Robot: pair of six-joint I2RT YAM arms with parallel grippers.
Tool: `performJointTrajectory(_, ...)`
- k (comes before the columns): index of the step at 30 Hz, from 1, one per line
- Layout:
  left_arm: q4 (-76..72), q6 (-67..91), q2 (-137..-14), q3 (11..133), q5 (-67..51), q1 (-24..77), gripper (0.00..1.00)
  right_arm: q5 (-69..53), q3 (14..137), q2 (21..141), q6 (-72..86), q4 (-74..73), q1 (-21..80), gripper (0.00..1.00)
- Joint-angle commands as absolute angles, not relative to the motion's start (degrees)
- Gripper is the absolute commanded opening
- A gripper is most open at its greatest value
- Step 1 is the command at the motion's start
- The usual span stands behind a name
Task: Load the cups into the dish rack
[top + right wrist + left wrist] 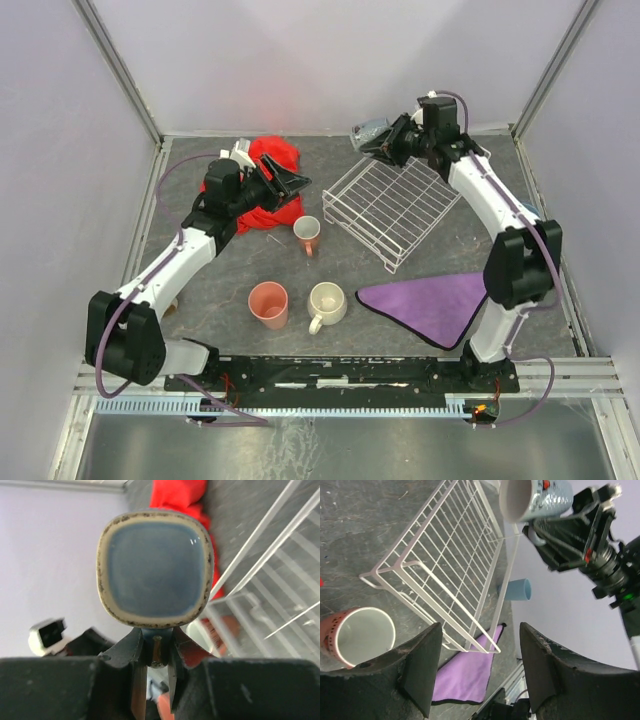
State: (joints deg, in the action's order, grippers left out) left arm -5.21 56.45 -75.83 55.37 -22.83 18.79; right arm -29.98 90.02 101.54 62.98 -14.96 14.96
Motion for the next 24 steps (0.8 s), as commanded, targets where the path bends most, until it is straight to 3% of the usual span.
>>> performJointTrajectory(1,-2.2,50.0,-77.9,59.6,-22.9,18.2,0.7,-20.4,105.1,107.9,46.5,-27.6,13.9,0.01)
performJointTrajectory(11,-0.2,46.0,-85.2,64.8,-24.2,14.8,0.69,0.7,142.3,129.8,27.7,-51.1,13.1,0.01)
performJointTrajectory(24,2.6,42.3,-94.6,73.0,-25.3,14.3,0.68,11.7,147.2,136.7,22.9,-51.8,9.4,0.01)
